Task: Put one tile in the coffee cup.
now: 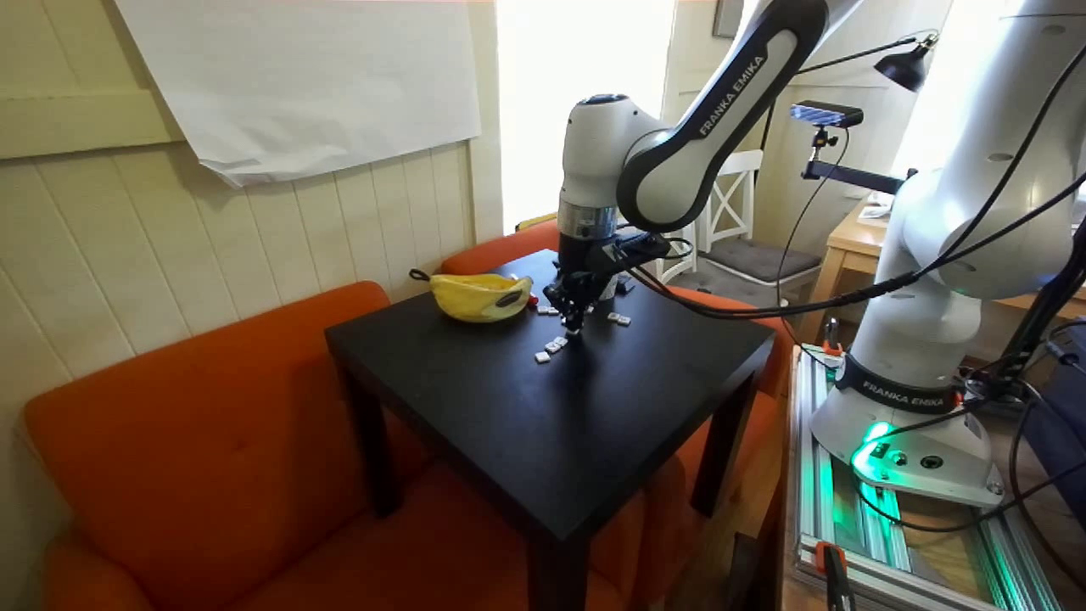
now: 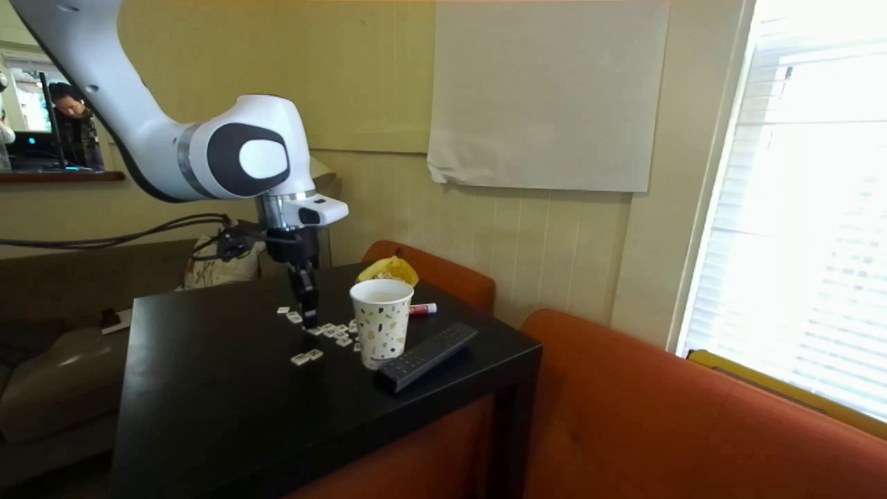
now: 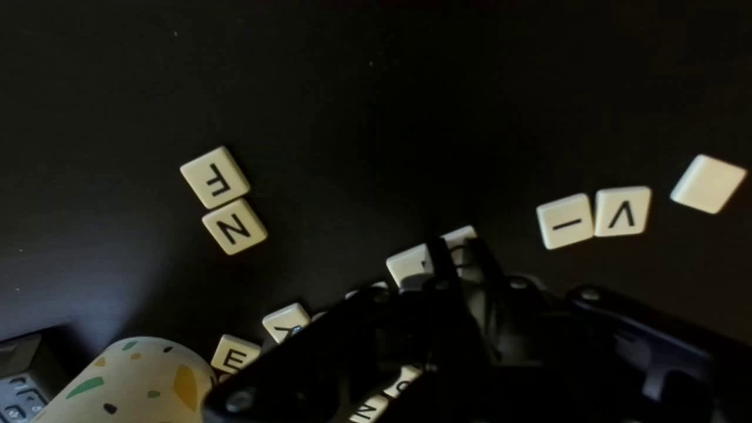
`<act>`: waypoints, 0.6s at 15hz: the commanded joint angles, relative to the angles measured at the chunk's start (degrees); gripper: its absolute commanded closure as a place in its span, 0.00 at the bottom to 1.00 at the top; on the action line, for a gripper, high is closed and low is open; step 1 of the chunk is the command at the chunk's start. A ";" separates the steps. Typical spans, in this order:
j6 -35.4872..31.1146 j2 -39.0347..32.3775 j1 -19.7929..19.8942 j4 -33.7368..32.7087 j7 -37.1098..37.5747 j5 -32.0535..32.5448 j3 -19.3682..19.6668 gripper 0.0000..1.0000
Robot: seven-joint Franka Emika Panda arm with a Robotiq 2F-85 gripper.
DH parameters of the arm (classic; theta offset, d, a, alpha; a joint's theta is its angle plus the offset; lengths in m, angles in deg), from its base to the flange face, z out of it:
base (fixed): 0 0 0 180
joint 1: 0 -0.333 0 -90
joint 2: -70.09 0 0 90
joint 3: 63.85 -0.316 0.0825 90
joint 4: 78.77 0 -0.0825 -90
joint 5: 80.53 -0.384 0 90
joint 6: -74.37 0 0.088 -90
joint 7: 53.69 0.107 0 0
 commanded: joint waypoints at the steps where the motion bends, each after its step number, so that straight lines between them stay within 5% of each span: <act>1: -0.47 -1.17 0.31 -0.12 2.11 1.98 0.04 1.00; 6: 0.04 -0.59 0.08 -0.07 1.40 1.02 0.06 1.00; 9: 2.34 0.83 -1.29 -0.47 -3.68 -4.90 -0.12 1.00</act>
